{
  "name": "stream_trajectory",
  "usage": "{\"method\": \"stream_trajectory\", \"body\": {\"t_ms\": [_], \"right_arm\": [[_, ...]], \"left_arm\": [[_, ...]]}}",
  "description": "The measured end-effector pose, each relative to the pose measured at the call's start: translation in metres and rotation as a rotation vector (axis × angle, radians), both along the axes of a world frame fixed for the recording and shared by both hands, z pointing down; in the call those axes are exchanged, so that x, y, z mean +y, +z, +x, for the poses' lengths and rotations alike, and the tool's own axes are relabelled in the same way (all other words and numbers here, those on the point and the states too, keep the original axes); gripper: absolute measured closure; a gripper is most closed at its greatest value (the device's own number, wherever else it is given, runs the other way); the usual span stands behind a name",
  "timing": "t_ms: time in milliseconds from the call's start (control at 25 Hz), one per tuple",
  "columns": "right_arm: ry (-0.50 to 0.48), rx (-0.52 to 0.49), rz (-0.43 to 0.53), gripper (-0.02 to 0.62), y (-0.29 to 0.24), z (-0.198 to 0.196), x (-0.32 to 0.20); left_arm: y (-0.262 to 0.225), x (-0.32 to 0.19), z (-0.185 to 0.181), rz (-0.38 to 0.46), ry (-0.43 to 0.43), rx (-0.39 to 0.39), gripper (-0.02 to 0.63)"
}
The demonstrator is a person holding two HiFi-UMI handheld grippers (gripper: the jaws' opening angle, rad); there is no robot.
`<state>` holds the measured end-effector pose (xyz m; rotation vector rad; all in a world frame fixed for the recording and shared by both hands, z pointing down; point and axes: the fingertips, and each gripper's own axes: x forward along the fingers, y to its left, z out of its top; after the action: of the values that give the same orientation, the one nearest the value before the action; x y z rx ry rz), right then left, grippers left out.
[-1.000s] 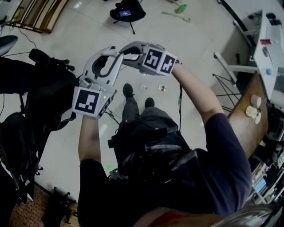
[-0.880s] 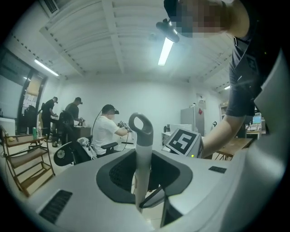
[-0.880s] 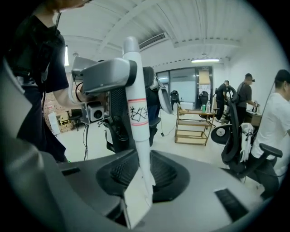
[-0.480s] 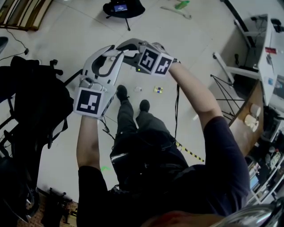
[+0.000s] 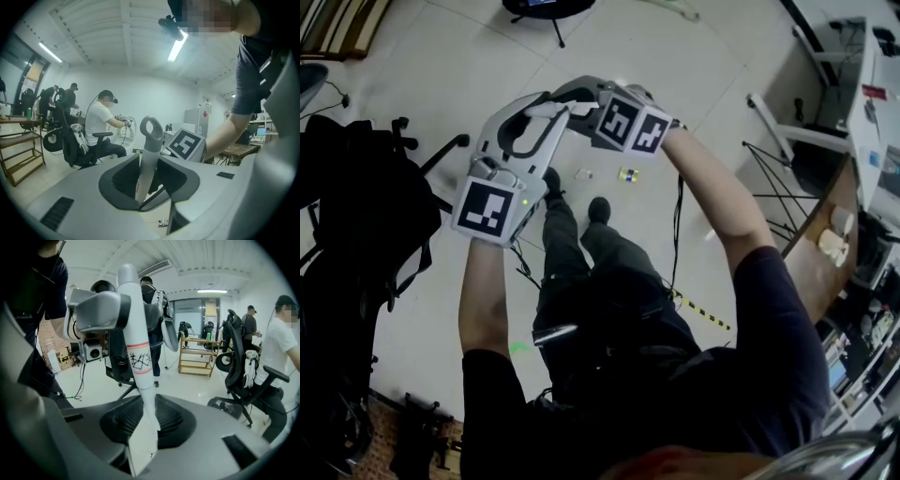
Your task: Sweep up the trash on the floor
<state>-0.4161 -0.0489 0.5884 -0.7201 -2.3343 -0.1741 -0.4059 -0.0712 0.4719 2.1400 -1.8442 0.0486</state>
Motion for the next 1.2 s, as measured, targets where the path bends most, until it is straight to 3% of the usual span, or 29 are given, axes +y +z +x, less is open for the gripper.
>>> {"method": "stream_trajectory", "body": {"t_ms": [400, 800, 1080, 1200], "right_arm": [[0.079, 0.007, -0.016, 0.497, 0.0, 0.042, 0.006], [0.192, 0.026, -0.051, 0.491, 0.001, 0.118, -0.004], [0.146, 0.051, -0.03, 0.489, 0.008, 0.167, 0.006], [0.157, 0.059, -0.037, 0.488, 0.009, 0.187, 0.01]], "left_arm": [[0.0, 0.008, 0.05, 0.009, -0.028, 0.214, 0.474], [0.004, 0.001, 0.138, -0.026, 0.075, 0.233, 0.466], [0.012, 0.01, 0.189, -0.063, 0.062, 0.23, 0.465], [0.012, 0.015, 0.211, -0.081, 0.068, 0.279, 0.463]]}}
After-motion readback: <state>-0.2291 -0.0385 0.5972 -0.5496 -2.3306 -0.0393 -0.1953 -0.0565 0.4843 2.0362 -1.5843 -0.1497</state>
